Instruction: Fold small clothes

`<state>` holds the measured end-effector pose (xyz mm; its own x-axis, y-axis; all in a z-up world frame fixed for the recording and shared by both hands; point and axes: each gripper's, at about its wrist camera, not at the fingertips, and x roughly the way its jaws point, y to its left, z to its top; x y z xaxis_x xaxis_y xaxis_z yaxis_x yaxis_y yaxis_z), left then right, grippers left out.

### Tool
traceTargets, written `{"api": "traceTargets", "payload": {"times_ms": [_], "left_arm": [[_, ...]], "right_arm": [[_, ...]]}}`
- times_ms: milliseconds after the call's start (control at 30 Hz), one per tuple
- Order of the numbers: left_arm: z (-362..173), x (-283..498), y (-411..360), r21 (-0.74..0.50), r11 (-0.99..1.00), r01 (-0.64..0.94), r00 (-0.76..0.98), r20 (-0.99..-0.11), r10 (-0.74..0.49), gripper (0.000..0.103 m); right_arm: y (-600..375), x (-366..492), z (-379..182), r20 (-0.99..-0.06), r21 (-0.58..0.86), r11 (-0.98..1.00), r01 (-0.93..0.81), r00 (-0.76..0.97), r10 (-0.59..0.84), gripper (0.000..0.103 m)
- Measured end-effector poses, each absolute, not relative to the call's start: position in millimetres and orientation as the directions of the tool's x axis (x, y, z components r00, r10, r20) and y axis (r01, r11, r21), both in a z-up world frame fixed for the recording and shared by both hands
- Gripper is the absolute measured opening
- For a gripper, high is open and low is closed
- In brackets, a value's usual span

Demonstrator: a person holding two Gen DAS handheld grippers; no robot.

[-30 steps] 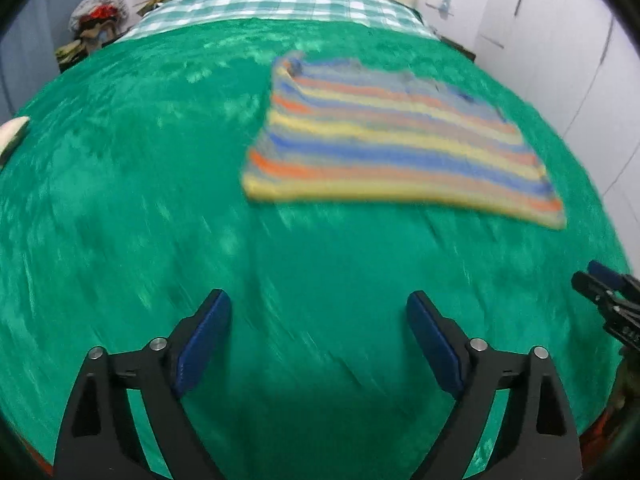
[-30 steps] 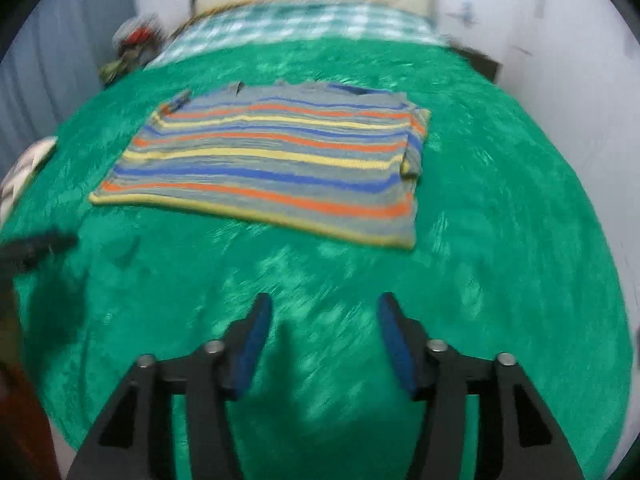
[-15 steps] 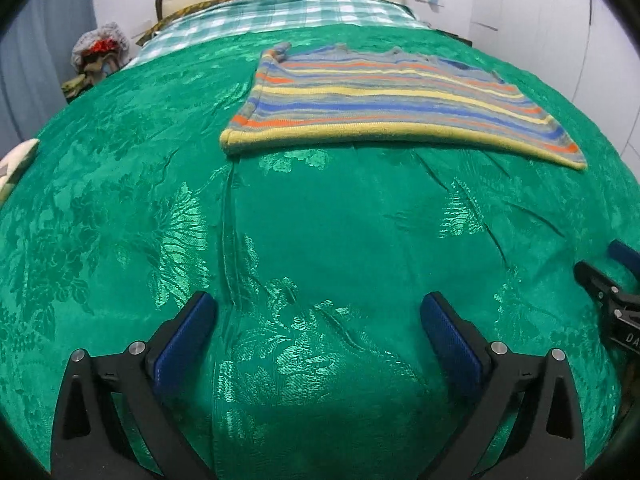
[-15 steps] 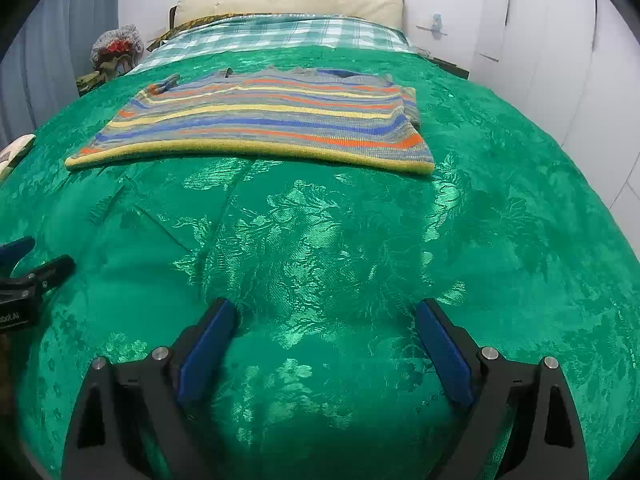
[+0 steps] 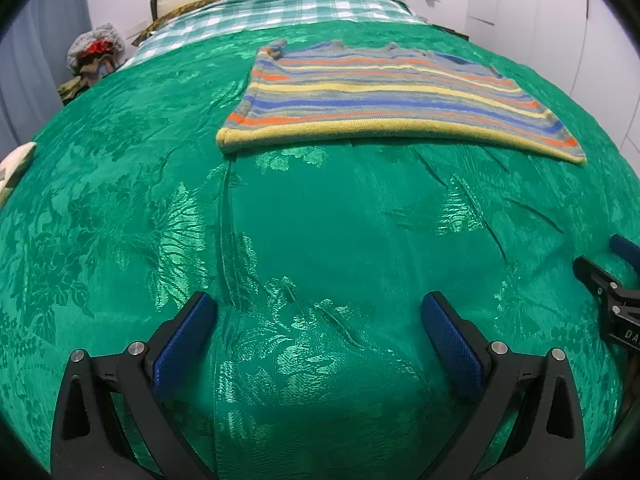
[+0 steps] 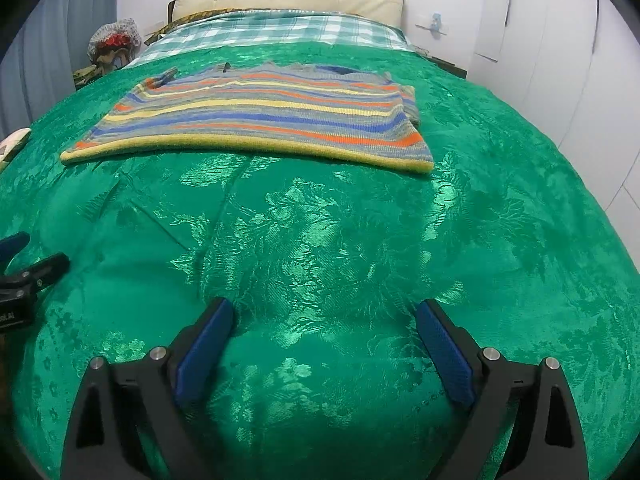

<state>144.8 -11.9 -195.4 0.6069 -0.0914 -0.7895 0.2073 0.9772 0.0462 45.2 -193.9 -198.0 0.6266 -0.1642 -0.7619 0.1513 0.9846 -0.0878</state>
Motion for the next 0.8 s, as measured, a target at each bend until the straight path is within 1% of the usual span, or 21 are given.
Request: {"api": "traceTargets", "payload": {"times_ms": [800], "left_arm": [[-196.5,146.1,-12.7,0.053,0.976,0.213,0.603,-0.793,-0.088,0.102]], "right_arm": [[-191.0,47.2,-198.1,-0.770,-0.114,0.980,0.161,0.609,-0.189,0.095]]}}
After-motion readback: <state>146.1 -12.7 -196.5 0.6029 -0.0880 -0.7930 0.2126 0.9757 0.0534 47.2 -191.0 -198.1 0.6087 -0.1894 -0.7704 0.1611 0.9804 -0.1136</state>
